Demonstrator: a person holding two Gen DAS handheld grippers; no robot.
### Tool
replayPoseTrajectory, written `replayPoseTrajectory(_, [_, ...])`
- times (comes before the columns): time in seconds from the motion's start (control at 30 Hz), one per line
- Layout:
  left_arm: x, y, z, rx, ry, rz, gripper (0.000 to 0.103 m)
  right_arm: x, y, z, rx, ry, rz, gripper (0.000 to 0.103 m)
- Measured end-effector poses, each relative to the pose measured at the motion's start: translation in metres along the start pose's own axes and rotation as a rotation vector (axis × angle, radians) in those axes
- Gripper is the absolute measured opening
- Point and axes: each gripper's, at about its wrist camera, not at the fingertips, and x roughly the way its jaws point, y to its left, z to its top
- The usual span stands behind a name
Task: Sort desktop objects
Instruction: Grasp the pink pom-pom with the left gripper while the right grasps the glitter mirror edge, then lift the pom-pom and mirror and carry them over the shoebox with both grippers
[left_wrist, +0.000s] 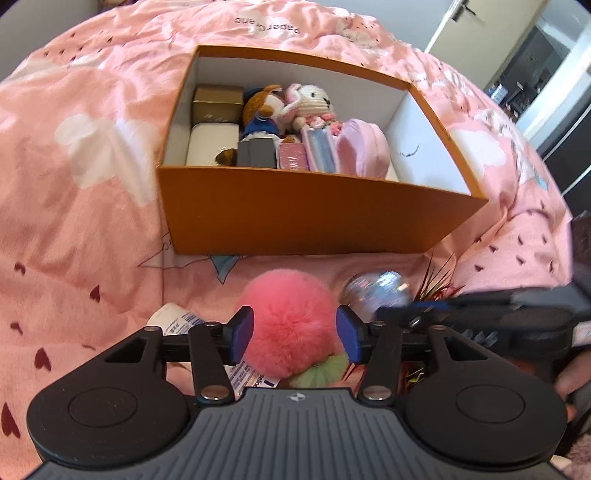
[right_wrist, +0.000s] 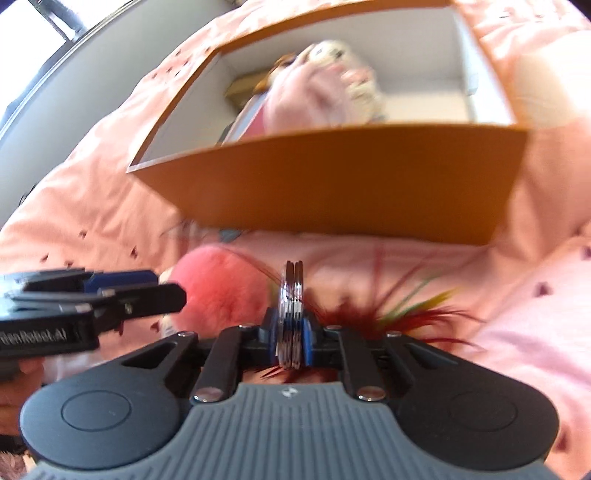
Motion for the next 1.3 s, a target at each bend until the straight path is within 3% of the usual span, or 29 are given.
replayPoseTrajectory(0.27, [0.038, -0.015, 0.002, 0.086, 0.073, 0.079, 0.062, -0.024, -0.007, 0.002, -0.005, -0.059, -0.067, 0.014])
replayPoseTrajectory(0.43, [0.063, -0.009, 0.005, 0.071, 0.126, 0.058, 0.062, -0.017, -0.005, 0.004, -0.007, -0.050, -0.063, 0.014])
replayPoseTrajectory(0.67, [0.075, 0.001, 0.003, 0.033, 0.146, 0.032, 0.052, -0.010, -0.004, 0.002, -0.003, -0.038, -0.056, 0.014])
replayPoseTrajectory(0.8, [0.061, 0.000, 0.001, 0.033, 0.115, 0.019, 0.049, -0.017, -0.006, 0.002, 0.016, -0.055, -0.043, 0.014])
replayPoseTrajectory(0.93, [0.037, 0.005, 0.003, -0.014, 0.090, -0.049, 0.048, -0.030, -0.009, 0.005, 0.034, -0.085, -0.027, 0.014])
replayPoseTrajectory(1.3, [-0.041, -0.008, 0.030, -0.008, -0.101, -0.120, 0.047, -0.077, -0.003, 0.020, 0.033, -0.201, 0.041, 0.014])
